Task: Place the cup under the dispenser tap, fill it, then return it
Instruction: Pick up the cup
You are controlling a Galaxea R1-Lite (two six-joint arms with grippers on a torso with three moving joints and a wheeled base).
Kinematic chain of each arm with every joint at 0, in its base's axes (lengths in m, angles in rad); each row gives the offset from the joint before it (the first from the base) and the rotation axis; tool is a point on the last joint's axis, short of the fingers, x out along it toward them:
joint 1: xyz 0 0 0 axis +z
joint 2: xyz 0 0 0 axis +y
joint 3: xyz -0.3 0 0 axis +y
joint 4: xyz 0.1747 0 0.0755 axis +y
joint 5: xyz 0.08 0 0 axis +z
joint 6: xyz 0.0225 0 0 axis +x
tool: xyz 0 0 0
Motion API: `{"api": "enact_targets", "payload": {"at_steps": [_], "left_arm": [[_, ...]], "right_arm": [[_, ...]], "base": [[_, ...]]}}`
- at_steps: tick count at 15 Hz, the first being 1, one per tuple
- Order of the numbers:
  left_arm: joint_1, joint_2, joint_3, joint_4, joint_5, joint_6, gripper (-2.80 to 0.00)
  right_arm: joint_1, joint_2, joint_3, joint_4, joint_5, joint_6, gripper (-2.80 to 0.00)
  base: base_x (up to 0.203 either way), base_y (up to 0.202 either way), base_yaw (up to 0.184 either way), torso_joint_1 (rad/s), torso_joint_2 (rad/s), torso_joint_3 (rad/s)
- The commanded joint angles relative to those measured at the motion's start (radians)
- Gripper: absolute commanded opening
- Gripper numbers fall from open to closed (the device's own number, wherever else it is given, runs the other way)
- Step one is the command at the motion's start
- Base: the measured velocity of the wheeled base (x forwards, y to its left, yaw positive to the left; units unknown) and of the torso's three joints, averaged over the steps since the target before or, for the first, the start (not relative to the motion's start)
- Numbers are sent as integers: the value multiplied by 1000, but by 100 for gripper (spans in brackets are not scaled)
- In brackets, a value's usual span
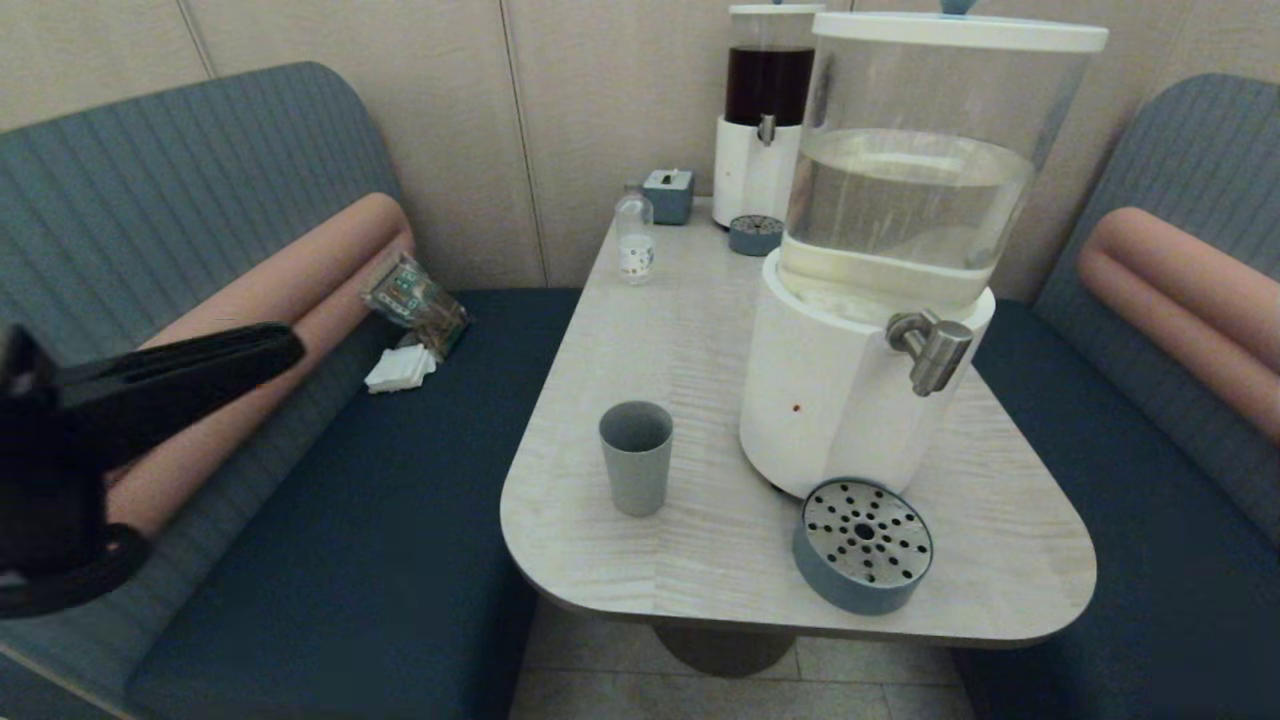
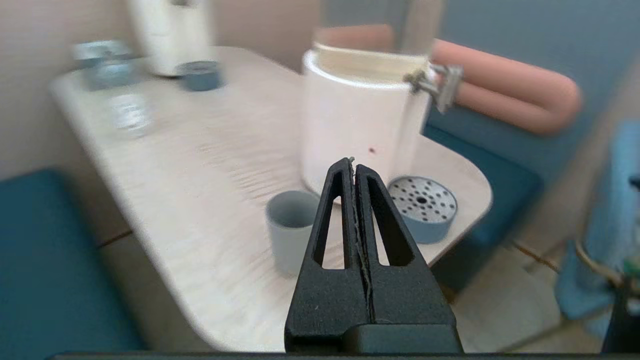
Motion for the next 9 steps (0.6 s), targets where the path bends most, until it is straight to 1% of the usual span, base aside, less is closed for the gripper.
{"api": "enact_targets", "payload": {"at_steps": [1,2,6,8,9], "left_arm": [[-2,219,34,-205,-45,4,-280],[-2,295,47,-314,-66,8,0],[-1,586,67,-679,-112,32,0],[-1,699,56,-769,-123,57,0],[-2,745,36,-789,-127,69,0]], "right_arm": [[0,0,0,0,0,-2,-280],[0,0,0,0,0,-1,-280],[0,0,0,0,0,-1,-280],[0,0,0,0,0,-1,-280],[0,0,0,0,0,-1,-280]], "base": [[0,0,0,0,0,0],[0,0,0,0,0,0],[0,0,0,0,0,0],[0,0,0,0,0,0],[0,0,0,0,0,0]]}}
